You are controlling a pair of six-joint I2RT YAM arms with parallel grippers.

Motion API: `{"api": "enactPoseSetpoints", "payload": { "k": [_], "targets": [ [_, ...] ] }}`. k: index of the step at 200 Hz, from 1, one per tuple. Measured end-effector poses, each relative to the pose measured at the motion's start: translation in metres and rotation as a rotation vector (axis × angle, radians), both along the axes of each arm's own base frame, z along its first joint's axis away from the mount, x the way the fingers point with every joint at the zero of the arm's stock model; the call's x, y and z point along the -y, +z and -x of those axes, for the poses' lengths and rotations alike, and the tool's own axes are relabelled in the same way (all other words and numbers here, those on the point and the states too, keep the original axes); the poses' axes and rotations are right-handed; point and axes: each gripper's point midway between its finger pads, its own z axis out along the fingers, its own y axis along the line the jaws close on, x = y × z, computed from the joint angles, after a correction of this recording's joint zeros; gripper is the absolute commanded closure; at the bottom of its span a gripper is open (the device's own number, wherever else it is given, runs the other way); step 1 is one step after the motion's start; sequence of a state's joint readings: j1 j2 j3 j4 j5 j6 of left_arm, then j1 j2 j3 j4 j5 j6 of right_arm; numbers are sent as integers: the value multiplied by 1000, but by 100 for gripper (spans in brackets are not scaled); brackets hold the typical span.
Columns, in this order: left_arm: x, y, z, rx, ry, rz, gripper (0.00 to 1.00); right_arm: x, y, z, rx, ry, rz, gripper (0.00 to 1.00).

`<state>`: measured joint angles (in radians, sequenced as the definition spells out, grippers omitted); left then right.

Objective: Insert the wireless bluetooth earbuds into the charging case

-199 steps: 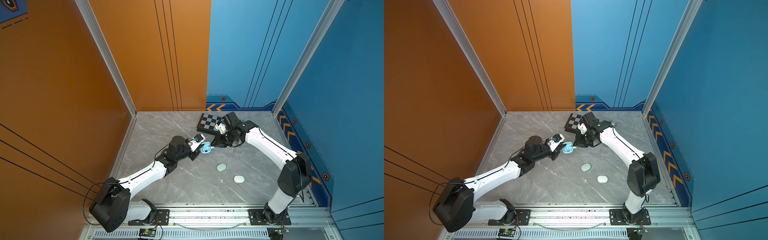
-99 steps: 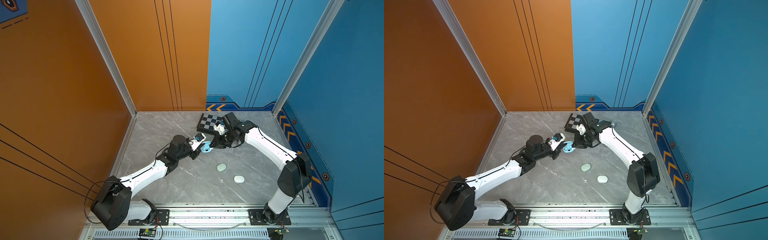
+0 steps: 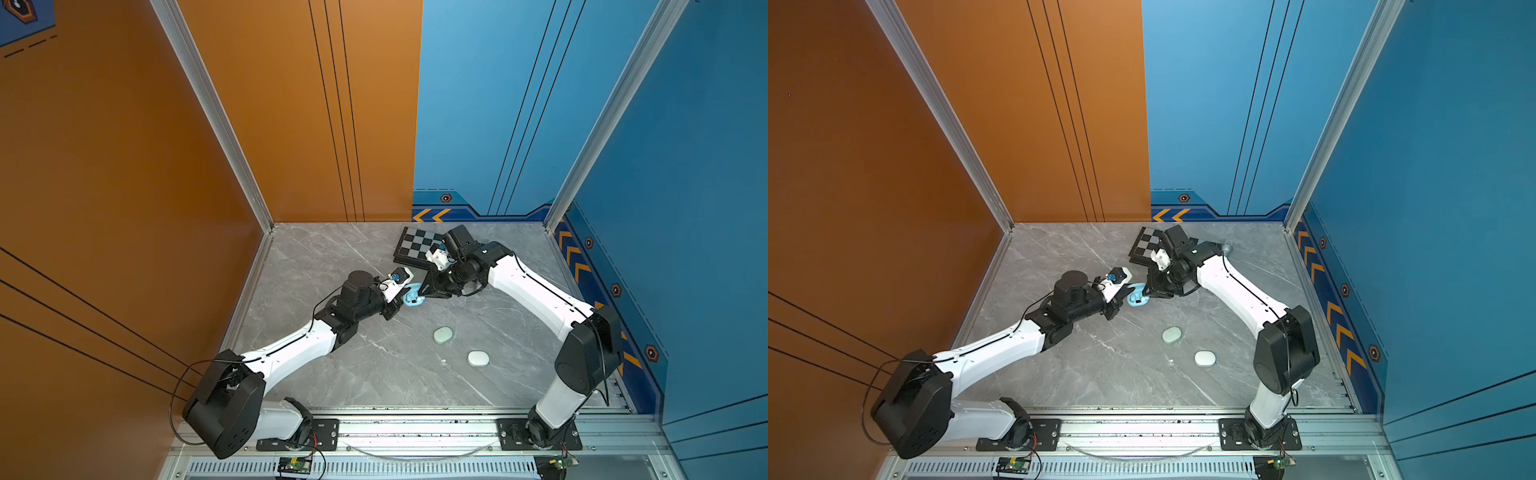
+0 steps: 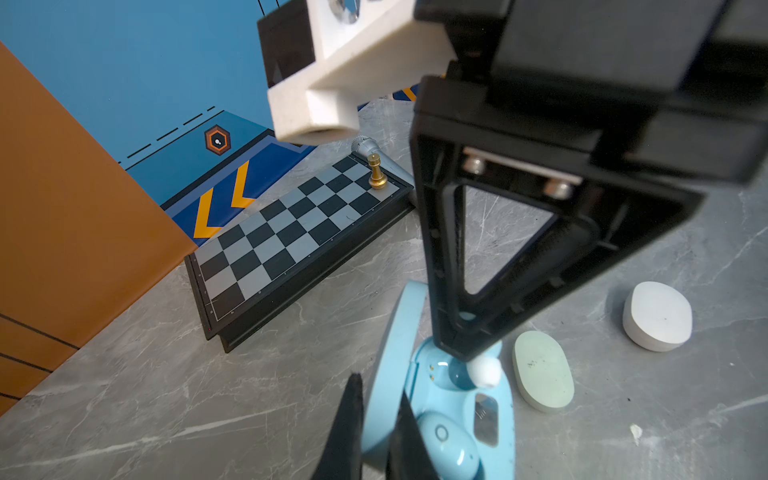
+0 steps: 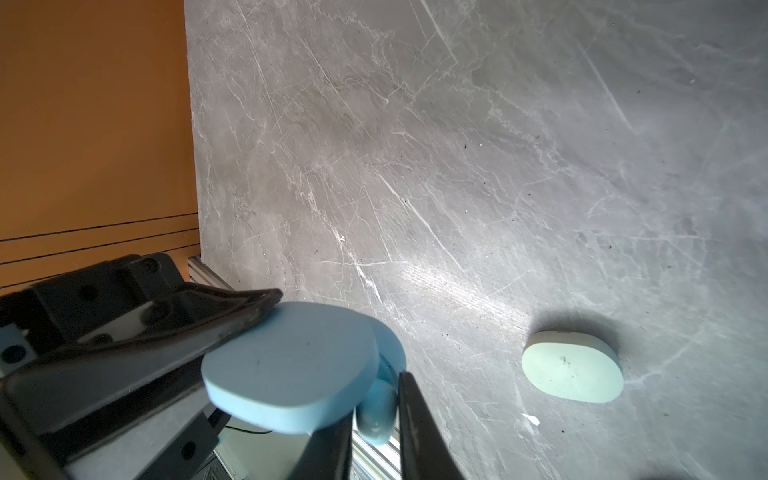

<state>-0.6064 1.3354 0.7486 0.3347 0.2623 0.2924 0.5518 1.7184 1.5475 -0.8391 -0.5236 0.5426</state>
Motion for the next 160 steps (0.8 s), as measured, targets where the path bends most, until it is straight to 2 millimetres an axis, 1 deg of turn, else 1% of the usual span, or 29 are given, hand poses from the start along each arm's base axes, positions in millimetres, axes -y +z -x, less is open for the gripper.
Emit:
{"api": "enactPoseSetpoints", "payload": {
  "k": [60,114,160],
  "targets": [
    [0,0,0,2,1,1,100,0,0,0,-5,-6,-1,73],
    [0,1,-1,6,4,2,100,0,1,0,-8,-13,-3,73],
    [0,1,-1,6,5,2,100,0,0,-1,-13,-23,-1,80]
  ]
}}
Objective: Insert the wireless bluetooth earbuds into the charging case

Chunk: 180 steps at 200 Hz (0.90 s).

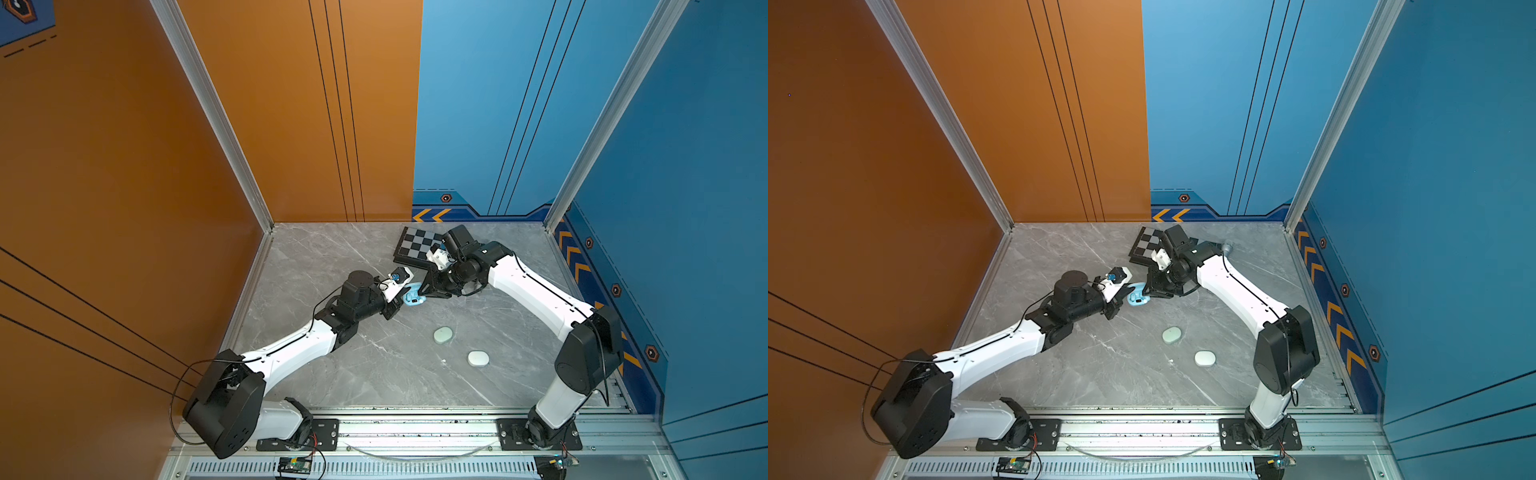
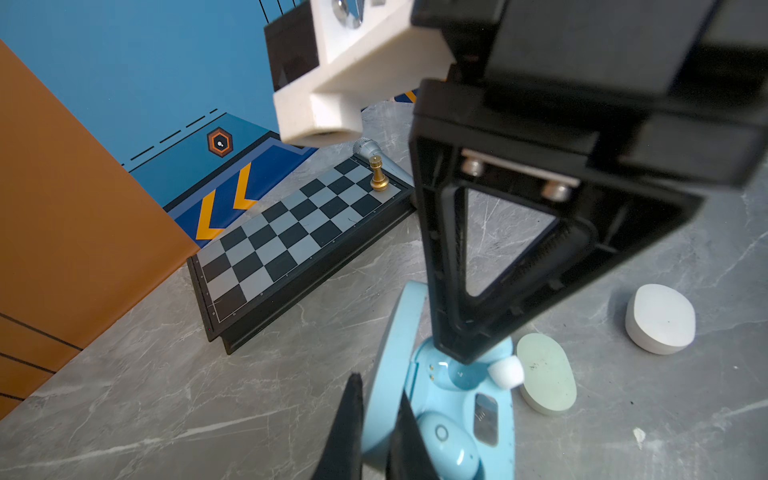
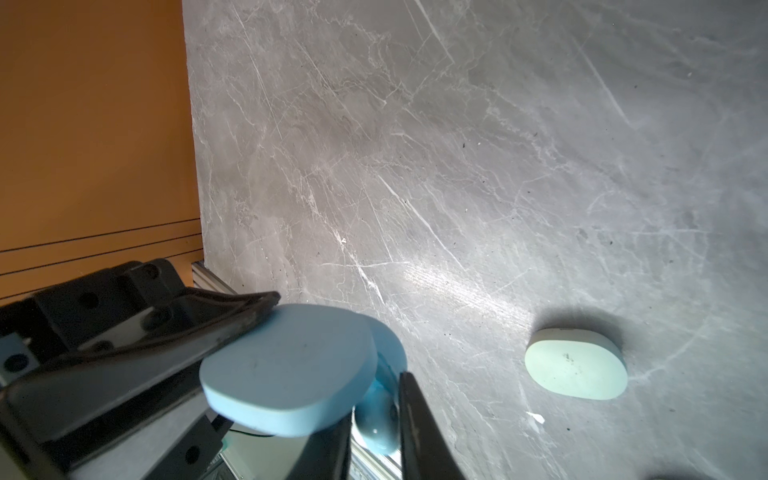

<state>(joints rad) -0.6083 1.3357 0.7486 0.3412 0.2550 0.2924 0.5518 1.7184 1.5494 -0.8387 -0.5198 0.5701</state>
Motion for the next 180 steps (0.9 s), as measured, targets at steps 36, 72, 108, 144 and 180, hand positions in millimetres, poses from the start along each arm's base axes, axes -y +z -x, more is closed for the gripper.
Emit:
{"api": "enactPoseSetpoints", "payload": {
  "k": [36,72,108,144,180],
  "targets": [
    [0,0,0,0,2,-1,100,1,-1,-1,-5,-16,5,80],
    [-1,-5,-2,-7,14,-10,100,4,-6,-5,-7,-41,27,79],
    [-3,-26,-11,-46,55,-44,100,6,-25,-16,-27,-73,62,79],
    [-4,-56,-28,-100,122,-96,100,10,-50,-32,-56,-109,88,79],
    [-10,-81,-42,-132,199,-126,100,16,-69,-40,-74,-123,117,79]
  ]
}}
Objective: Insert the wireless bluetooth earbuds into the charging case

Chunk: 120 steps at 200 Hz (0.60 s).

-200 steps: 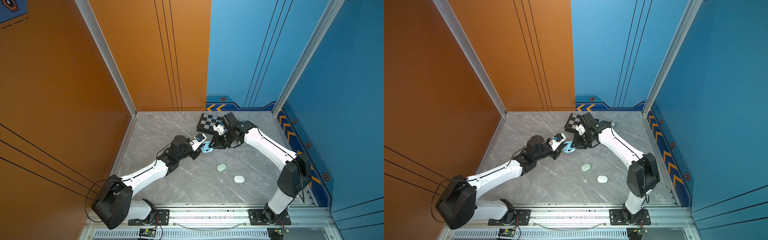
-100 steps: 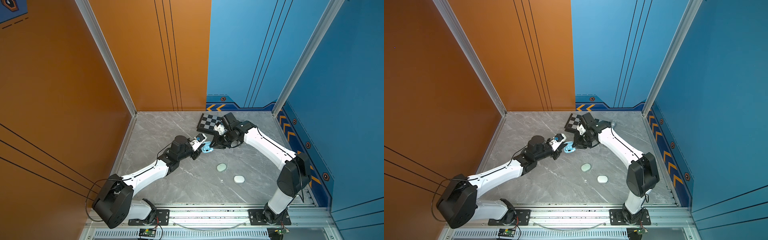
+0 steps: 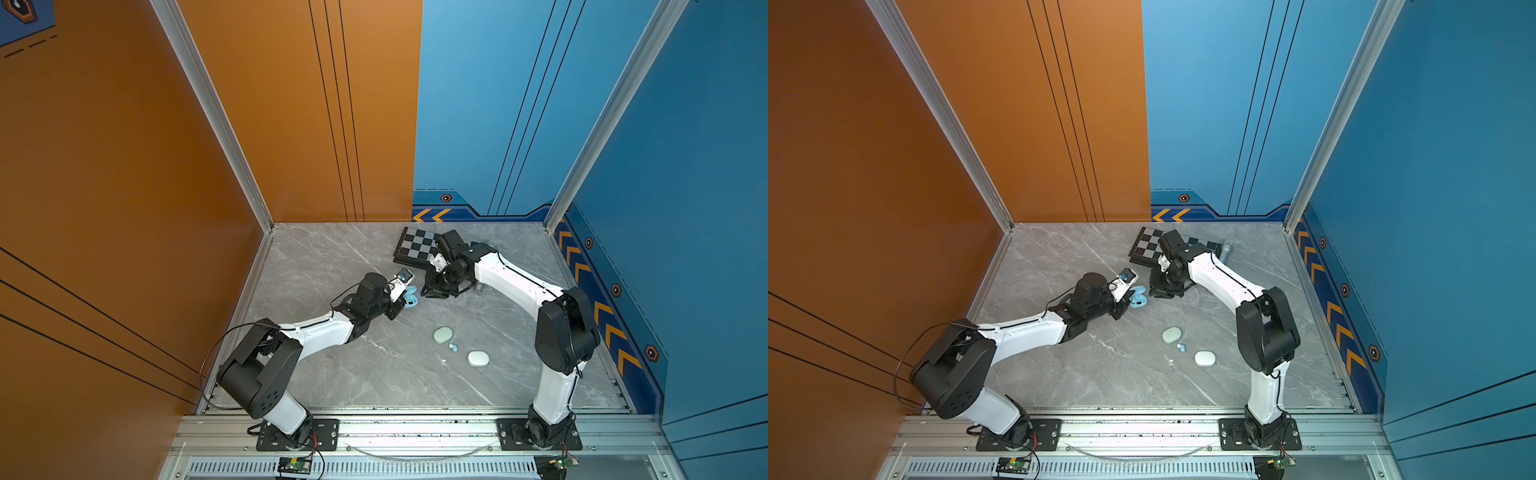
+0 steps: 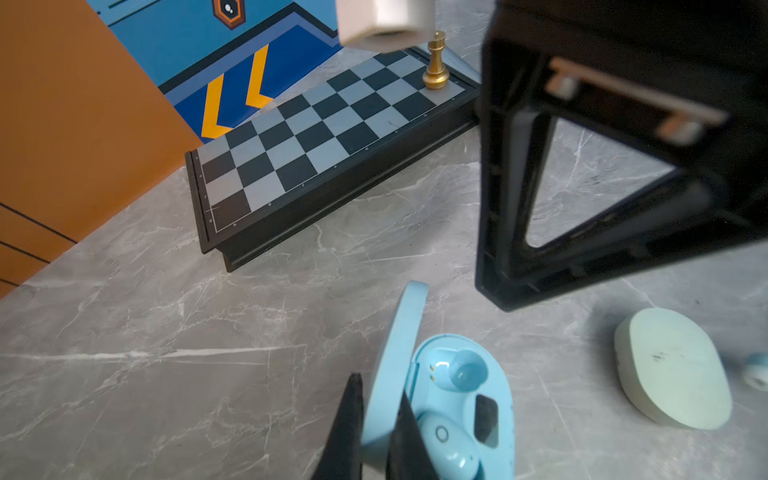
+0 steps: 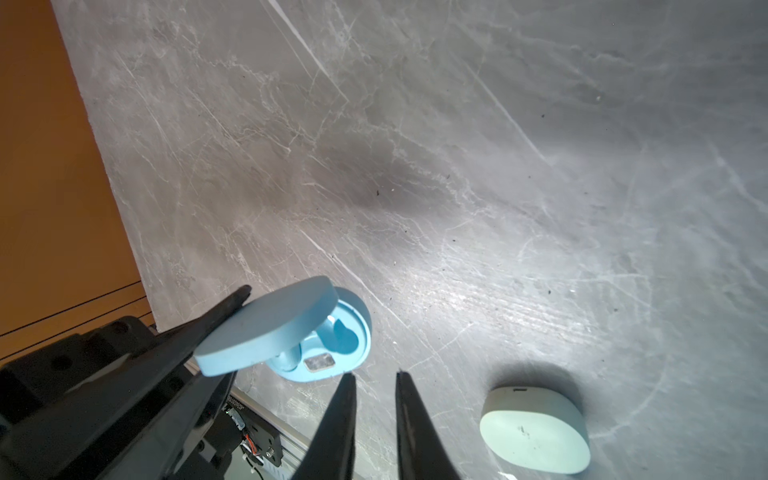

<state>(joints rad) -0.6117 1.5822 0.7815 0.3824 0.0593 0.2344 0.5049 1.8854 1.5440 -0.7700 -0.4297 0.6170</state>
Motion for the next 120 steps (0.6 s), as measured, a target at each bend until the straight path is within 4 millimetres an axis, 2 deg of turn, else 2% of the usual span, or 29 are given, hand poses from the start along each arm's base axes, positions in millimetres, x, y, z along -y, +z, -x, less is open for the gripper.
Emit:
{"api": "enactPoseSetpoints", "payload": {
  "k": [38,67,94,120],
  "targets": [
    [-3,4,-6,18,37,9,100,22,-17,-3,11,-15,76,78],
    [-6,18,-6,47,48,25,100,47,-25,7,-10,-26,150,77],
    [-13,39,1,91,53,55,100,68,-14,30,-29,10,212,75],
    [-22,53,12,127,58,78,100,70,-3,67,-22,151,233,73]
  ]
}}
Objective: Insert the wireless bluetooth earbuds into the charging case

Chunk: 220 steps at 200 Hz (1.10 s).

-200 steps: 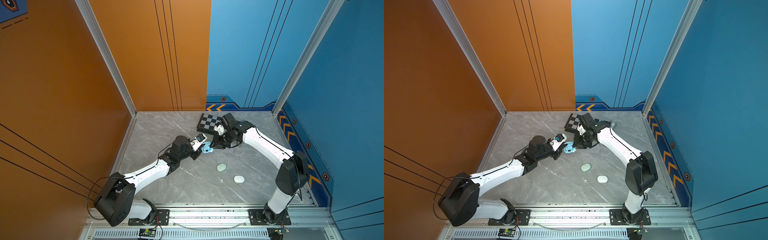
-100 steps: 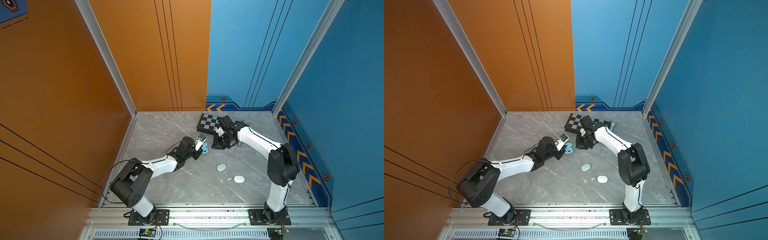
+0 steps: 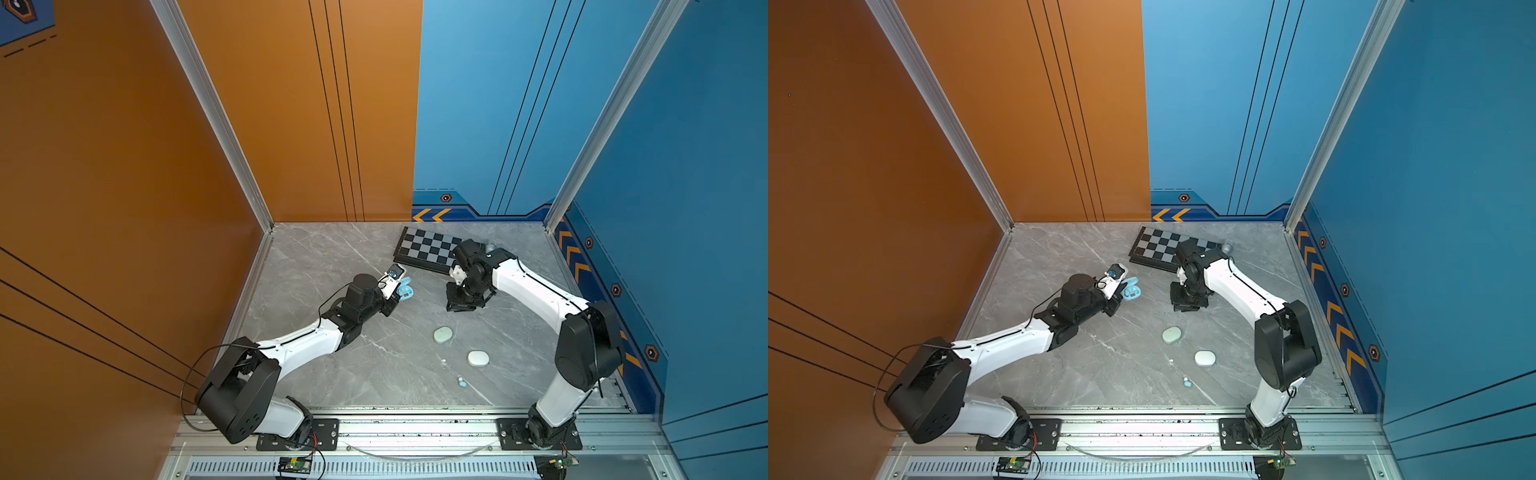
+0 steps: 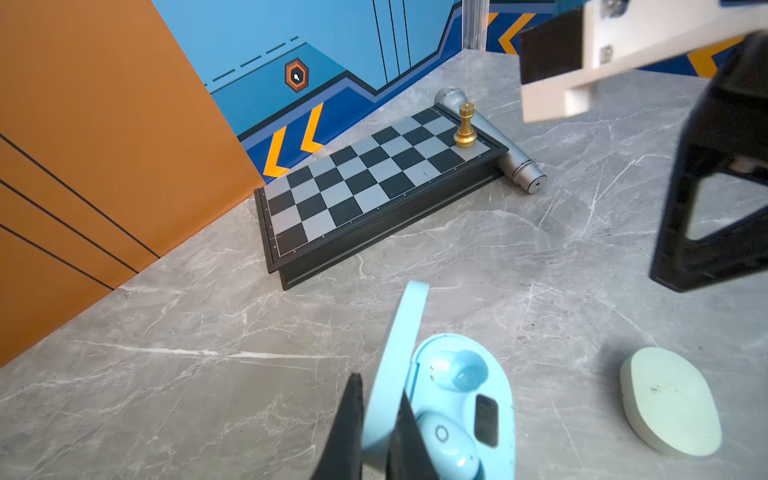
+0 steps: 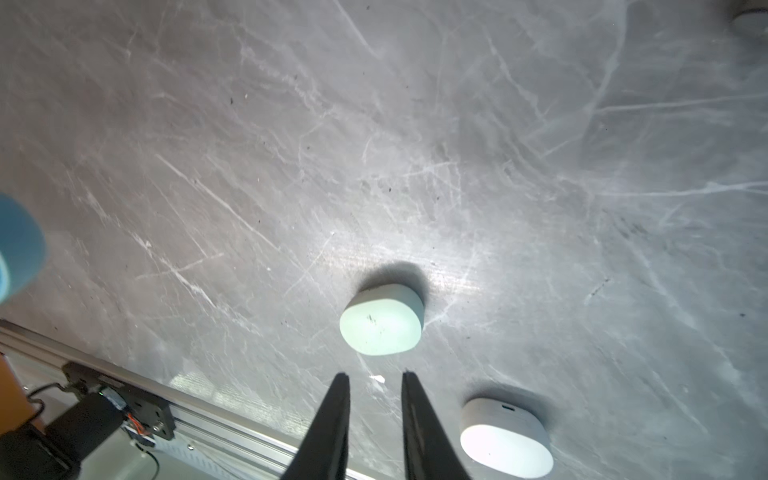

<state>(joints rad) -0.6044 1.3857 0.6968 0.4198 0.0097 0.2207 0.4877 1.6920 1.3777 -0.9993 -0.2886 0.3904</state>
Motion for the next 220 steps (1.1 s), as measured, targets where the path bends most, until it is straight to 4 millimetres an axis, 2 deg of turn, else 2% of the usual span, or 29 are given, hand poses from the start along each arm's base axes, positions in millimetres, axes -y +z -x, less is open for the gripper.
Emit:
{"api": "enactPoseSetpoints", "payload": {
  "k": [19,41,55,86,121,148,184,220],
  "targets": [
    [-7,6,8,18,5,11,100,-5,-4,38,-33,137,25,72],
    [-13,15,16,40,4,26,100,-8,-27,85,-140,248,64,68],
    [-16,21,20,52,4,35,100,-5,-40,111,-202,295,104,62],
    [-21,36,28,78,2,50,100,-5,-49,145,-242,368,154,48],
    [-23,36,36,73,-15,29,100,-2,-51,147,-261,342,175,41],
    [-23,32,38,58,-26,18,100,6,-67,147,-326,320,233,39],
    [-24,30,39,49,-26,11,100,12,-86,150,-397,316,289,39],
    [-24,29,39,52,-28,0,100,15,-95,151,-438,322,315,44]
  ]
}}
